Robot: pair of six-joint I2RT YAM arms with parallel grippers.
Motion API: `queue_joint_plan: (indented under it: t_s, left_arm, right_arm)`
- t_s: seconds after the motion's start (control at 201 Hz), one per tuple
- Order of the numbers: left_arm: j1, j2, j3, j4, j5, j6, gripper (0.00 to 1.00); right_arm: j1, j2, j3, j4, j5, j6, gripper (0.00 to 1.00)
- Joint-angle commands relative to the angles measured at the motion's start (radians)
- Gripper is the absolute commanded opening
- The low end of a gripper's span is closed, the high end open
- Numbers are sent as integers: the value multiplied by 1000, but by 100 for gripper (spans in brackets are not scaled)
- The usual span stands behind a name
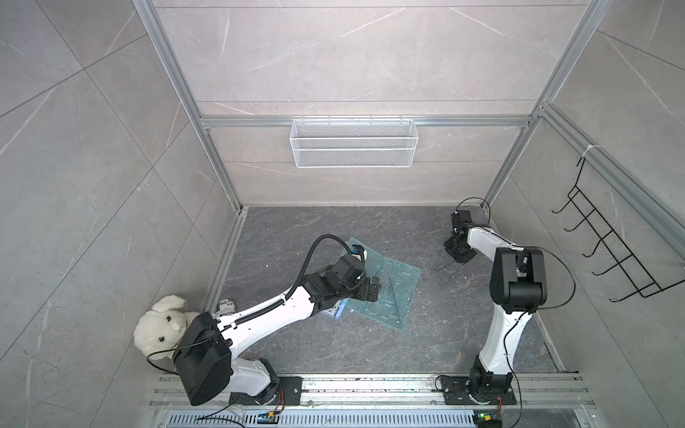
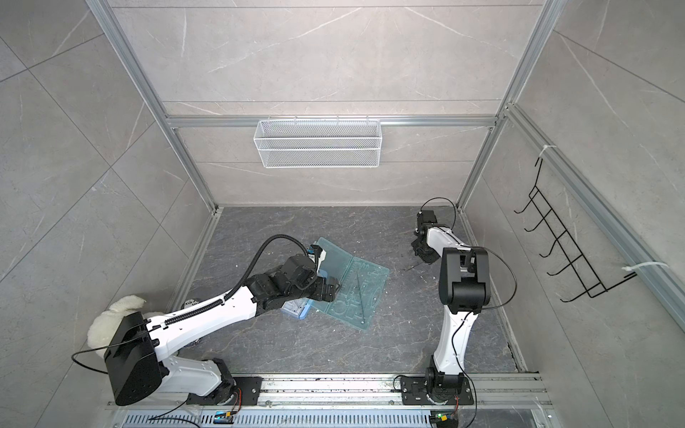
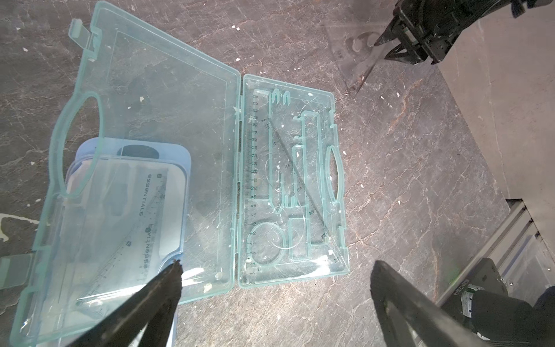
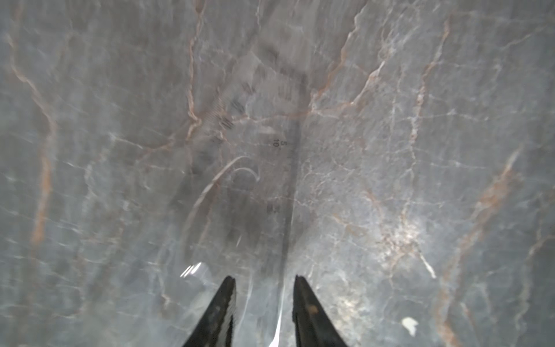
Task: Open the ruler set and take out the ruler
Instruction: Place the ruler at the center of the board.
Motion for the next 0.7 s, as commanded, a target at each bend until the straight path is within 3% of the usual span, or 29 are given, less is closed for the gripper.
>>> queue_joint_plan:
  t_s: [0.0,0.219,0.458,0.552,0.692]
  left_arm:
    - [-3,-52,36,-29,-36,-4,100]
    - [13,-107,48,-72,-89,-32,100]
    - [80,-158,-48,-84,-33,-198,99]
    - [80,-186,-84,-84,-10,-212,99]
    - [79,-229,-120,-107,-10,-196,99]
  right_arm:
    - [5,8,2,-1,-14,-18,42]
    - [51,-163,-130,44,-42,-75,42]
    - [380,-435,-304,43,-122,-274,39]
    - [471,-473,-339,-4,-190,-357,37]
    - [584,-478,-367,-86,-170,-436,36]
